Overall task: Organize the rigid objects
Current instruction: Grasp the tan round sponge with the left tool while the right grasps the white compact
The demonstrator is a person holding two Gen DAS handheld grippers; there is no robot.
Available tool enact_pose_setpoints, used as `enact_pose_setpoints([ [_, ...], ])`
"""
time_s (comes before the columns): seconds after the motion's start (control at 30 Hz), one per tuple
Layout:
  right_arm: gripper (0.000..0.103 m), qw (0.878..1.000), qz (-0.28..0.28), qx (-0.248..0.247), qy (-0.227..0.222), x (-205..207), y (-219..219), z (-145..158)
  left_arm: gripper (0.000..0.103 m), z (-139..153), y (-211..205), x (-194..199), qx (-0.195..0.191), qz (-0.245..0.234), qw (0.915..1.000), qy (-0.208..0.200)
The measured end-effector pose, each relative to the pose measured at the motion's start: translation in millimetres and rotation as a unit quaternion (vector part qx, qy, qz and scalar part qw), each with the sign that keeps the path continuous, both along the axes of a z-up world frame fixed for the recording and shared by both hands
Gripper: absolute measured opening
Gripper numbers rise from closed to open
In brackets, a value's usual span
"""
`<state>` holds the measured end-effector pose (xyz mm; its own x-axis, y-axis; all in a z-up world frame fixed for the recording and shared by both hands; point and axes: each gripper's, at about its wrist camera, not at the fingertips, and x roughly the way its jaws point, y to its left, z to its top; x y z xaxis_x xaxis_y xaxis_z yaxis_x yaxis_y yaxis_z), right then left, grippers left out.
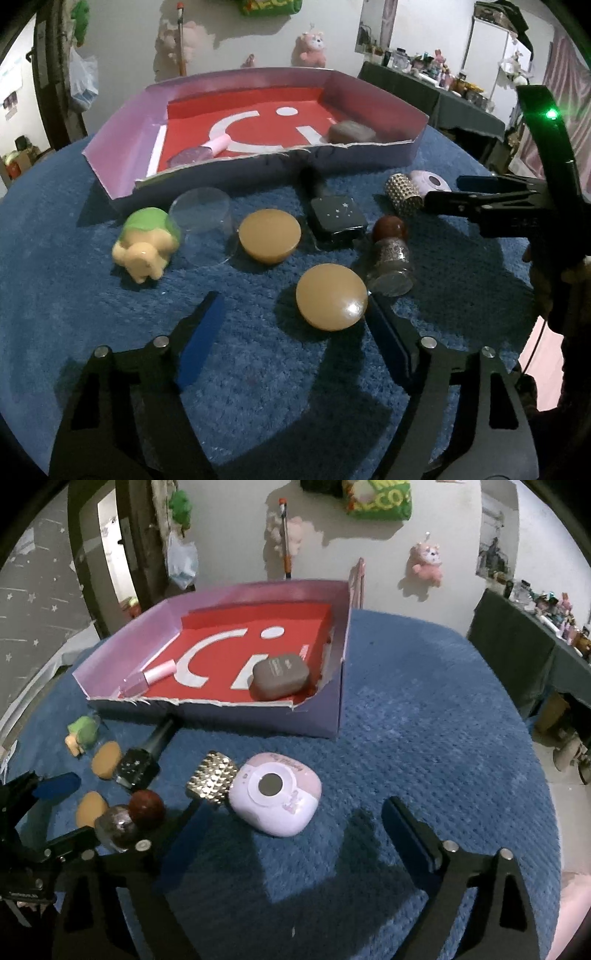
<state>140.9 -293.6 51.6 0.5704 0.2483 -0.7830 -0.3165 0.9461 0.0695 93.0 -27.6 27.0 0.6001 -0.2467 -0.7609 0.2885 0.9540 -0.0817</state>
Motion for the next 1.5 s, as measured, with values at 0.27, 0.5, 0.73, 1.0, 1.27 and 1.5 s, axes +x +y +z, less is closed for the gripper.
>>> enact_pose_setpoints([
  [0.27,0.076,1.000,0.022,0.005,0.015,11,3,-9,0.058,1,-2,8,-0.006,-0.010,0.9999,-0.002],
  [0.5,0.058,0.999,0.042,0.023,-0.004,6,8,-4,0.036,5,-2,12,-0.029,-0.023,0.9993,0.001],
  [0.73,0.058,0.996,0.041,0.065,-0.036,-16,7,24,0.036,23,0,9,-0.025,-0.023,0.9990,-0.028],
  [1.0,0.058,0.992,0.082,0.081,-0.054,-40,40,39,0.036,38,6,12,-0.026,-0.015,0.9982,-0.052],
  [1.27,0.058,0.990,0.107,0.080,-0.047,-49,59,36,0.036,42,9,13,-0.027,-0.018,0.9977,-0.060],
  [1.5,0.058,0.990,0.111,0.079,-0.045,-51,61,36,0.036,43,9,13,-0.028,-0.018,0.9975,-0.062],
])
